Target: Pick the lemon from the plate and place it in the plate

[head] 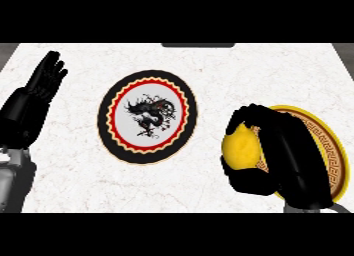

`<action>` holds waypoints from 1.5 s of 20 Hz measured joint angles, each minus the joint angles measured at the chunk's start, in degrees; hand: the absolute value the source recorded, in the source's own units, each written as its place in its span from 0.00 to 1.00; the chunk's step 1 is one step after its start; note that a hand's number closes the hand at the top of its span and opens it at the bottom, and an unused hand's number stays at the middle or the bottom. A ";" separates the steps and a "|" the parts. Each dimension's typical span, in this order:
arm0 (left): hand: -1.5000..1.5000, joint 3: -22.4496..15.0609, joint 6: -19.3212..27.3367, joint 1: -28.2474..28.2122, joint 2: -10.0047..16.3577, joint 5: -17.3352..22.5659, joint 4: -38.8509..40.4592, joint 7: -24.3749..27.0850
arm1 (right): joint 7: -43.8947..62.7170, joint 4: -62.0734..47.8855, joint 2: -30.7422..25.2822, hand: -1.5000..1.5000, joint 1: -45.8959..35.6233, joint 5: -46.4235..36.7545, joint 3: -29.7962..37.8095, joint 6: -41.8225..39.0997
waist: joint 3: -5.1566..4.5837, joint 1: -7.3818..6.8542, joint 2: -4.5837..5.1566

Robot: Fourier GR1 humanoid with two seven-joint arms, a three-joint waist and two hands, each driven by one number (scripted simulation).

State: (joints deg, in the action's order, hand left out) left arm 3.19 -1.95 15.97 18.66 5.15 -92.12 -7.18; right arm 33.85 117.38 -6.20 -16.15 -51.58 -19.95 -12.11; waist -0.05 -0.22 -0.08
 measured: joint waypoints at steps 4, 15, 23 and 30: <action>0.50 0.26 -0.51 0.63 -0.50 -0.52 1.13 1.11 | 4.08 -6.56 3.82 1.00 -8.92 0.74 -1.19 0.64 | 0.01 -0.22 0.10; 0.50 0.47 -1.95 0.94 -1.15 -0.59 1.39 1.04 | 8.86 -38.44 6.02 1.00 -30.97 11.24 -7.17 19.79 | 0.02 -1.61 0.39; 0.50 -0.12 -2.04 2.82 -2.05 -1.48 2.49 0.93 | 6.07 -61.87 6.17 1.00 -42.91 19.46 -13.80 31.34 | 0.00 -2.86 0.77; 0.50 -1.01 -2.22 4.63 -3.01 -2.01 3.25 0.99 | 2.42 -73.44 6.19 0.00 -45.18 30.22 -17.17 38.82 | 0.01 -4.44 1.22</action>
State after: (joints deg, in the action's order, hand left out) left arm 2.17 -4.18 20.60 15.66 3.14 -88.87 -6.18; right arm 36.27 43.94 -0.01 -61.33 -21.36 -37.12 26.70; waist -0.04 -4.66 1.14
